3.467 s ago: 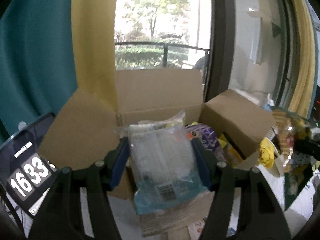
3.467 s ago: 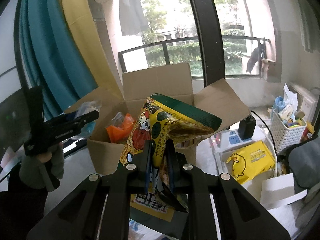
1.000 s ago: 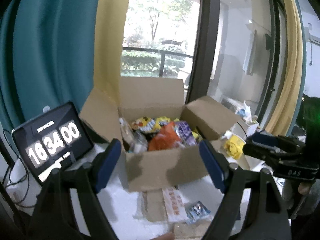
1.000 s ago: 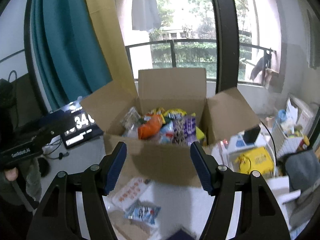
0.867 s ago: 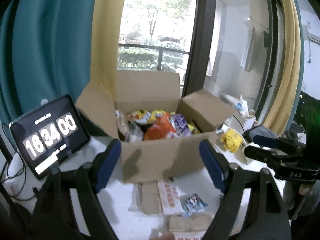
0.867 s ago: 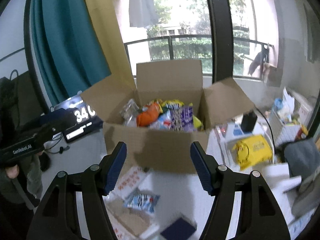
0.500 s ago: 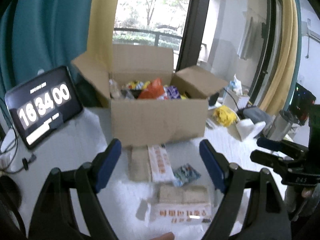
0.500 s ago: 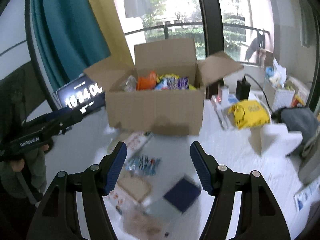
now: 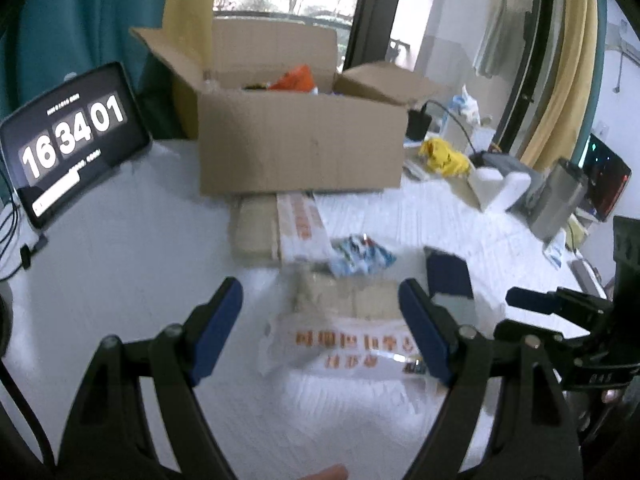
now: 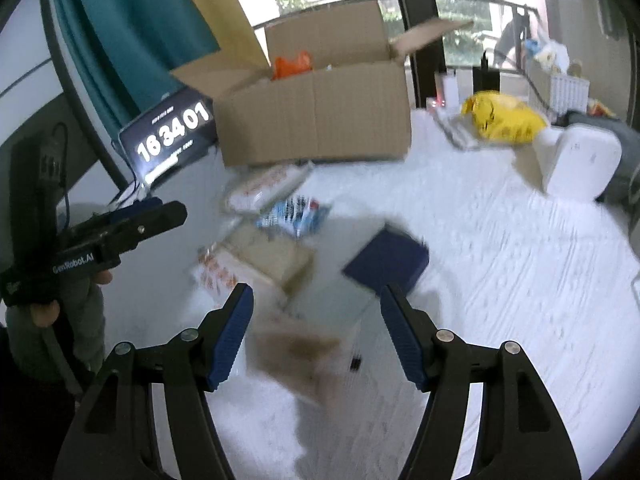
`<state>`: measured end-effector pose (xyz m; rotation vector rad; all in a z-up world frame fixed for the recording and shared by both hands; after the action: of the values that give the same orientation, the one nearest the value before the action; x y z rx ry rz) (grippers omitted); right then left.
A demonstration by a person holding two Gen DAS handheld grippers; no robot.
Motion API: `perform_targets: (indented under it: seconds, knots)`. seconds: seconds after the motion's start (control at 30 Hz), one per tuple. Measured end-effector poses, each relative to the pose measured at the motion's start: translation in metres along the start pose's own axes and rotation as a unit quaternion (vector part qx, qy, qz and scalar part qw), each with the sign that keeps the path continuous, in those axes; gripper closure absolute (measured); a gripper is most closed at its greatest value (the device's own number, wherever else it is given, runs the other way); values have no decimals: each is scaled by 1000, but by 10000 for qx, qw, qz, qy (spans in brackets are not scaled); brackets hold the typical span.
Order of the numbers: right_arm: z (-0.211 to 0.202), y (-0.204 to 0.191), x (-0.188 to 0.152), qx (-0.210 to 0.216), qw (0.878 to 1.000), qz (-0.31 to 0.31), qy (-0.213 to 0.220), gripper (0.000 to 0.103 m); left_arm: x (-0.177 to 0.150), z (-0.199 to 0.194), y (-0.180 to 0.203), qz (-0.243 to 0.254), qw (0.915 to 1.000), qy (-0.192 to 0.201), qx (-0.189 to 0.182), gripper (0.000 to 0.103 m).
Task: Organize snacks
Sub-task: 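Move both grippers back from the box toward the remaining snacks, then grasp the bread pack with the right gripper while the left reaches the white bread bag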
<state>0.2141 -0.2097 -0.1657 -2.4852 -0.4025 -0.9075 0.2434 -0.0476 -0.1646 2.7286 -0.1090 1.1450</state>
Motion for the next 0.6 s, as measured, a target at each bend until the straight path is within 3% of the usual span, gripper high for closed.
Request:
perform_targets:
  seconds: [0.47, 0.6]
  knots:
    - [16, -8, -43, 478, 9979, 120, -420, 33, -33, 17, 14, 177, 9987, -475, -104, 21]
    - [23, -17, -50, 584, 9967, 30, -566, 33, -35, 18, 19, 226, 9984, -509, -134, 10]
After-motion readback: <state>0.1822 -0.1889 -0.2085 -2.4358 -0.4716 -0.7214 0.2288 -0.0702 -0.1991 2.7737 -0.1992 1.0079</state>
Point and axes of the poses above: each gripper's, at about its wrist camera, not at the fingertips, and z roughly the way its jaws point, y to its right, x to its top, the point moved 10 cm from there along z, roughly the way its jaws point, and after that the axes turned 5 degrees about x, right-handed, at the moved point
